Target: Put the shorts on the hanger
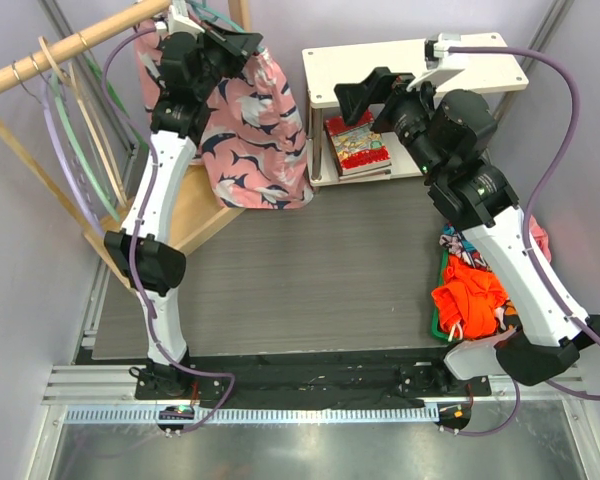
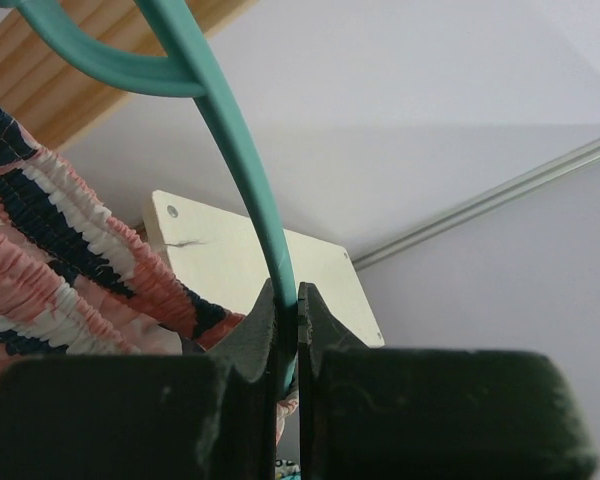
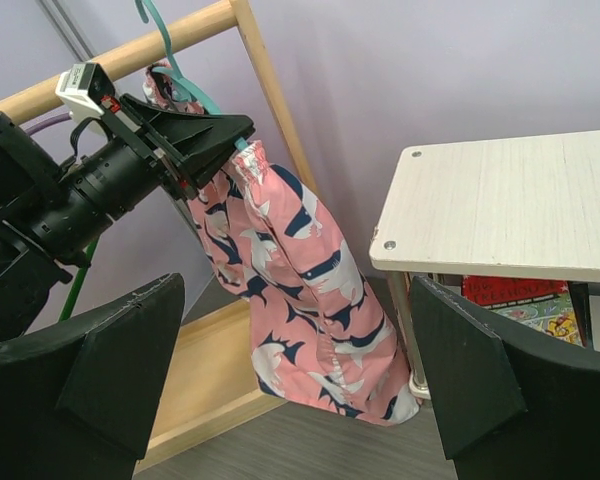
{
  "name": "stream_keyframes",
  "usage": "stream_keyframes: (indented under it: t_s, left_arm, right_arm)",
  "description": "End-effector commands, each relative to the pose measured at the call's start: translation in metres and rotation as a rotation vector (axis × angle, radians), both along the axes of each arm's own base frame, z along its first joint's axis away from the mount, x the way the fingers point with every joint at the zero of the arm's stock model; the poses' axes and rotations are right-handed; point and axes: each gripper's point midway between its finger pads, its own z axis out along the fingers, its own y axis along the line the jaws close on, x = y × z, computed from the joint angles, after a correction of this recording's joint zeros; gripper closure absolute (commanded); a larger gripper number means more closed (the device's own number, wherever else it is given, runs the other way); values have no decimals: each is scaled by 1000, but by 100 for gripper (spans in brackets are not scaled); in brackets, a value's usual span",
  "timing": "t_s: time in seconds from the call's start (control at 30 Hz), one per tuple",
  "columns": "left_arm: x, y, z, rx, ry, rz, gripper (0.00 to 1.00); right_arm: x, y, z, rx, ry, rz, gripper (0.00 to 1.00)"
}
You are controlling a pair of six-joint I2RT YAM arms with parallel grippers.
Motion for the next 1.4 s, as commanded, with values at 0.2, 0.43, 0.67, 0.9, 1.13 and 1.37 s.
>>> stream_keyframes:
  t_s: [0.2, 0.43, 0.67, 0.9, 1.13, 1.37]
  left_arm:
    - [12, 16, 13, -40, -46, 38, 100]
    - [29, 12, -5, -33, -27, 28, 100]
    - [41, 7, -17, -24, -29, 20, 100]
    - [41, 4, 0, -15, -103, 8, 100]
    - [50, -4, -16, -4, -89, -12, 100]
    - [49, -2, -13, 14, -102, -8, 83]
  right_arm:
    - [-9, -13, 20, 33, -75, -22, 0]
    - [-6, -15, 14, 17, -73, -34, 0]
    - [-1, -15, 9, 14, -65, -38, 0]
    - [0, -13, 8, 7, -67, -25, 0]
    - [2, -13, 7, -2, -68, -28, 0]
    - [-1, -15, 8, -11, -77, -26, 0]
